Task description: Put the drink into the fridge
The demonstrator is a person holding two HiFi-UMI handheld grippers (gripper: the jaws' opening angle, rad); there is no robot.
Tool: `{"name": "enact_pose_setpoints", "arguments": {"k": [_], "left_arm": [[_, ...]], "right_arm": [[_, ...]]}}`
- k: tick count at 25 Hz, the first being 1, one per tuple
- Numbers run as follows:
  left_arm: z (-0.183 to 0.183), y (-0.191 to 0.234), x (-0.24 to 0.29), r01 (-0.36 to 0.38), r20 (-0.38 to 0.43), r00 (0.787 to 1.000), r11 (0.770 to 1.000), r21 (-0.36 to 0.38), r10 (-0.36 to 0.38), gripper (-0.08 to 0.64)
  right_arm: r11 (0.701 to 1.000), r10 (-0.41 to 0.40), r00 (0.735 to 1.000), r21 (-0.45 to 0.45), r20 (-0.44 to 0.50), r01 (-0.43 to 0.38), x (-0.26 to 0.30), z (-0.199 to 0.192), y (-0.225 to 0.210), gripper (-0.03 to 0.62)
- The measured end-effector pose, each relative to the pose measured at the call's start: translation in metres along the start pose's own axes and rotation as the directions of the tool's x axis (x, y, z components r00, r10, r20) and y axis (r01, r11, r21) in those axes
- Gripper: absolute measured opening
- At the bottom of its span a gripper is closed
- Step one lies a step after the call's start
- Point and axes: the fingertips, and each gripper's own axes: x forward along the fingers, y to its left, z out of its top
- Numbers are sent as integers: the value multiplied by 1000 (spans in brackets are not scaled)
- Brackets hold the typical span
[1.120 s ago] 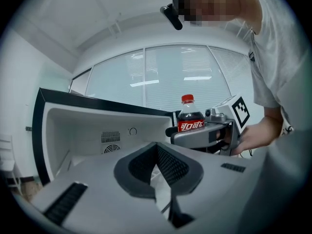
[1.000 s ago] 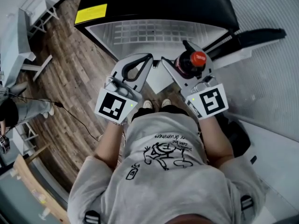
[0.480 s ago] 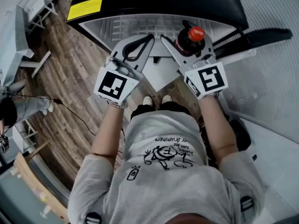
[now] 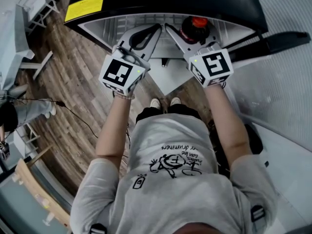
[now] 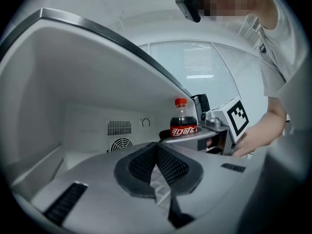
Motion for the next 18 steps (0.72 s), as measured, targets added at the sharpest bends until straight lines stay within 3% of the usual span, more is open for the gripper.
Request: {"name": "enact_pose_setpoints", "arguments": {"k": [18], "left_arm": [[-35, 32, 30, -6, -51, 999, 1000, -1, 6, 2]], "right_arm": [[998, -18, 998, 59, -56, 21, 49, -35, -29, 307]]}}
